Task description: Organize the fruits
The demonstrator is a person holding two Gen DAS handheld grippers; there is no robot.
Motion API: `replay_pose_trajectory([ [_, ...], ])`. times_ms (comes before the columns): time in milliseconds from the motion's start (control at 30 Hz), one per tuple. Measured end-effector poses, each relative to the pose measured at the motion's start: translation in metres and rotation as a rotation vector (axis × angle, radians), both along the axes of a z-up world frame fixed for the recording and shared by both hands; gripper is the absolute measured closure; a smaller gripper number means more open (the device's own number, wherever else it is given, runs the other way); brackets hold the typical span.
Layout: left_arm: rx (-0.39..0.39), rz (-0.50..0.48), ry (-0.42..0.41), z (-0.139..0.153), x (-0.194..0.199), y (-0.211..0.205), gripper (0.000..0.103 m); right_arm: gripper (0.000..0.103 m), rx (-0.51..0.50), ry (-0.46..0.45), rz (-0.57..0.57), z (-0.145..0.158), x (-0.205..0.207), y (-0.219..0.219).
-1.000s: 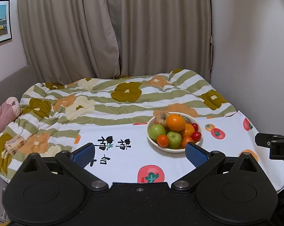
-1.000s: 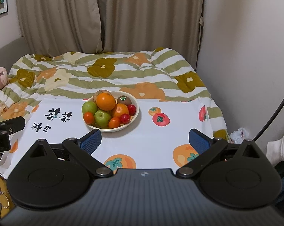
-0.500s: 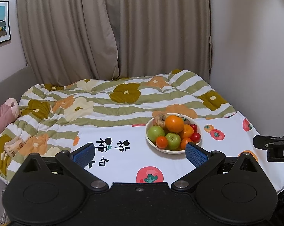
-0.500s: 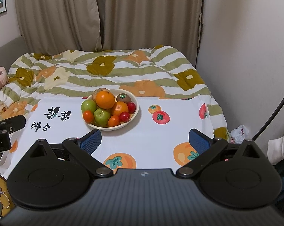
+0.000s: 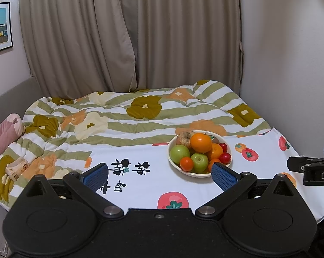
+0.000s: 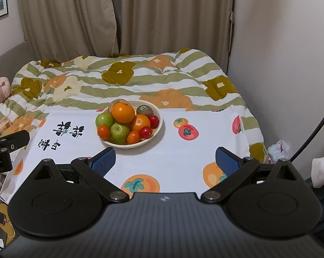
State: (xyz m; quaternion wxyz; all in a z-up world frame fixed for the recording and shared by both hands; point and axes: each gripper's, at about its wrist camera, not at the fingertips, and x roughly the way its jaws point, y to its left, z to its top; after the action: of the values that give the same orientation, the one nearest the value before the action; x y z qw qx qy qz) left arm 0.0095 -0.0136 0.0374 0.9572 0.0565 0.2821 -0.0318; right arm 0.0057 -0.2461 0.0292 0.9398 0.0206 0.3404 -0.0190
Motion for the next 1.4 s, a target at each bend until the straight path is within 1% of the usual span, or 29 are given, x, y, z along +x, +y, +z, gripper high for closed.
replay_pose_trajectory([
  [1000,-0.006,-0.003,0.001,0.003,0.01,0.004,0.0,0.0,0.001,0.006,0.0,0.0,0.006,0.002],
  [1167,-0.013,-0.01,-0.009,0.005,0.011,0.001,0.0,0.0,0.001,0.008,0.001,-0.001,0.007,0.002],
  [1400,-0.019,0.004,-0.011,0.003,0.016,0.001,0.0,0.0,0.0,0.008,0.001,-0.001,0.007,0.002],
])
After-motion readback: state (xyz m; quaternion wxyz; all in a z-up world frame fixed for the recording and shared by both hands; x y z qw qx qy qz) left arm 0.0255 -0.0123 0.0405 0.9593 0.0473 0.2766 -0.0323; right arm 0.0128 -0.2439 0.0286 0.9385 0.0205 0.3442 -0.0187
